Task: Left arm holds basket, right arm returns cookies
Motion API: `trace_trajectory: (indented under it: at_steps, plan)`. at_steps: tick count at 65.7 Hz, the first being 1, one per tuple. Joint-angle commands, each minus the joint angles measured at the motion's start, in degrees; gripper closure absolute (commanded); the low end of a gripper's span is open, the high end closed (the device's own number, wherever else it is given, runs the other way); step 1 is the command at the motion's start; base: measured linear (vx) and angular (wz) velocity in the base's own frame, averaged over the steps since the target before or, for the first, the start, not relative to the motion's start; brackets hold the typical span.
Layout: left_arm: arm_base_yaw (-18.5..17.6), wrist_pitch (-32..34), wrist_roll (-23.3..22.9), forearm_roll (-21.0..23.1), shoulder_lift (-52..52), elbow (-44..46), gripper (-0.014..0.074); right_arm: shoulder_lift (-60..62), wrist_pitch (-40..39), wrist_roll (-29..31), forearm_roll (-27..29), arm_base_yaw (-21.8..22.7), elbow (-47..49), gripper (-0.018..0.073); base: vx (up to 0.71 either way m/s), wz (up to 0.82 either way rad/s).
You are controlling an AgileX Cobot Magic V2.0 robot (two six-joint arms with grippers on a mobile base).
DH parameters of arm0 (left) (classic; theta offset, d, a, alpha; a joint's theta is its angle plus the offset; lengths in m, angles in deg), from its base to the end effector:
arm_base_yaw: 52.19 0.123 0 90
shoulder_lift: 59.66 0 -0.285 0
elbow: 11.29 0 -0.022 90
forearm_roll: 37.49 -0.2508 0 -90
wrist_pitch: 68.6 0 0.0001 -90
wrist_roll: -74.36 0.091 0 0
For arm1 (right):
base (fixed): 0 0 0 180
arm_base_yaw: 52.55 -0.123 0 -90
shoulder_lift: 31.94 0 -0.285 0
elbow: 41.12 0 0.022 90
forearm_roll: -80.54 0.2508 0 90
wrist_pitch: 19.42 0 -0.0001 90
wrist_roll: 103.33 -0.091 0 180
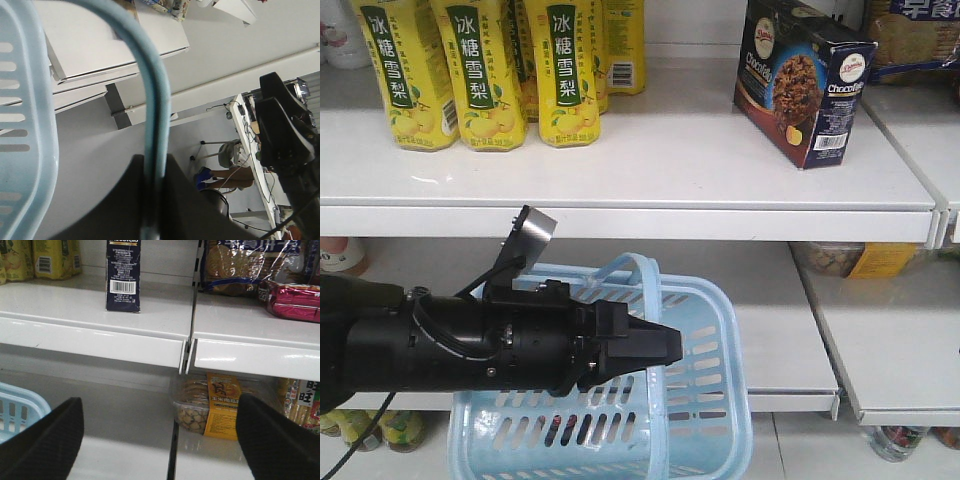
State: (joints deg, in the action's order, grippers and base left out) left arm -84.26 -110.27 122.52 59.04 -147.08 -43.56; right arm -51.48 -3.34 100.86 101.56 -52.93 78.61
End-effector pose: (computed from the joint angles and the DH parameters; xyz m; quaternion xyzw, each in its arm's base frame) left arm 0.2039 -0.1988 0.2749 0.0640 0.8050 -0.5591 0.1879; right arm 0.0645 0.0095 0.2766 -0.0612 0.7338 0.0157 0.6764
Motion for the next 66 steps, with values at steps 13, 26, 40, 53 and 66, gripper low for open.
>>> trace_trajectory:
  at_steps: [13,26,40,53,66]
  plan:
    - [-0.3,-2.4,0.5,5.4,2.3,2.1,0.0599,2.2,-5.5,-0.3,0.5,0.4,-4.1,-0.0013,0.00,0.00]
    - [-0.3,-2.4,0.5,5.5,2.3,2.1,0.0599,2.2,-5.7,-0.3,0.5,0.4,-5.0,0.0002,0.00,0.00]
    - [-0.3,-2.4,0.5,5.5,2.3,2.1,0.0599,2.2,-6.2,-0.6,0.5,0.4,-5.0,0.0255,0.00,0.00]
    - [-0.3,-2.4,0.5,5.5,2.3,2.1,0.0599,2.2,-6.2,-0.8,0.5,0.4,-5.0,0.0576,0.00,0.00]
    - [-0.3,-2.4,0.5,5.5,2.3,2.1,0.0599,2.2,-6.2,-0.7,0.5,0.4,-5.0,0.0570,0.00,0.00]
